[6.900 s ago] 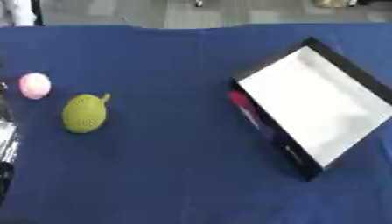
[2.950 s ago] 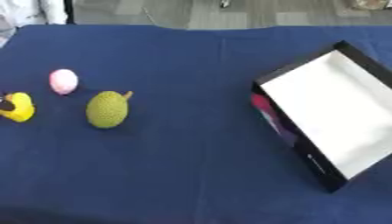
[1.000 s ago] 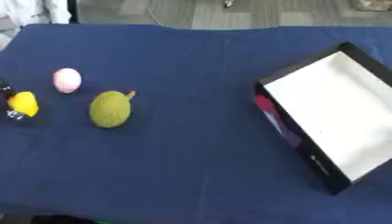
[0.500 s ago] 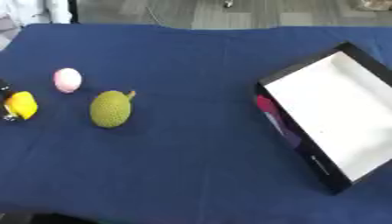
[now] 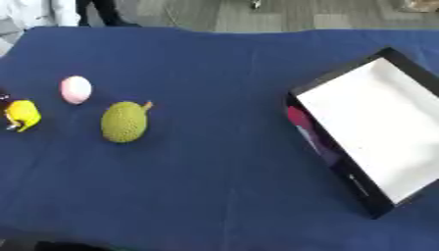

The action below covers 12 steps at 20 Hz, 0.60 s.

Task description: Pick up the objects with one hand, pass them to the other hand, and then place them into the box on the other side of the table.

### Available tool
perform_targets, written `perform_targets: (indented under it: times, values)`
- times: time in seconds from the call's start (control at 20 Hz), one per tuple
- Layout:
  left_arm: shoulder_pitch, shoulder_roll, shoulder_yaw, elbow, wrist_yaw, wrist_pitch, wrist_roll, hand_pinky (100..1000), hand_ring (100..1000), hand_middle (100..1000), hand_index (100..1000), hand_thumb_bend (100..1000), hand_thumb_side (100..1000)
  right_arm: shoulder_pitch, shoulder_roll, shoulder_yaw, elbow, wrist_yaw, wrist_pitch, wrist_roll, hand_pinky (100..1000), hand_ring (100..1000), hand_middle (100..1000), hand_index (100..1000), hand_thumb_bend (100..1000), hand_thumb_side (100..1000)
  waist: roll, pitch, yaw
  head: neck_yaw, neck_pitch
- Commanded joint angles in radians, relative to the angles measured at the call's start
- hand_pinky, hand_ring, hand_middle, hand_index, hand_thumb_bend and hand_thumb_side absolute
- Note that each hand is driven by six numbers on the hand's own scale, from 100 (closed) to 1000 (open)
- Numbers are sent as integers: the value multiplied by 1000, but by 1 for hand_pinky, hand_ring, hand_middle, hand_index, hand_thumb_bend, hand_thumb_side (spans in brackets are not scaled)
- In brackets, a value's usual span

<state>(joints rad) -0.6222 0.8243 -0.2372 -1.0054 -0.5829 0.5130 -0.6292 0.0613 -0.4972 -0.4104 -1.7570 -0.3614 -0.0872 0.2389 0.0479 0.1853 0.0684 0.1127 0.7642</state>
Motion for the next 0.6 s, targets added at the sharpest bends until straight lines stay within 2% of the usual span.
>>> perform_targets:
  times: [0.05,0.25,0.3,0.35,0.6]
  values:
    - [-5,32,10,-24,34,21,30,767,716,617,567,229,103,-5,-24,-5,-10,4,-2,5,1000,1000,1000,1000,100,628,2,1,-1,2,6]
    - [5,48,12,-61,63,29,56,764,707,600,558,235,100,-4,-25,-6,-11,2,-3,5,1000,1000,1000,1000,100,627,2,1,1,-1,6]
    - [9,52,14,-75,70,32,60,764,705,594,557,118,255,-3,-25,-6,-11,2,-3,5,1000,1000,1000,1000,100,640,2,1,1,-1,6]
    - [12,59,16,-93,77,32,65,764,705,594,557,228,100,-3,-25,-6,-11,2,-3,5,1000,1000,1000,1000,100,627,2,1,2,-3,6]
    - [43,106,41,-220,117,43,94,761,698,574,551,201,100,-6,-33,-10,-14,-9,-7,2,1000,1000,1000,1000,100,617,-1,1,12,-13,6]
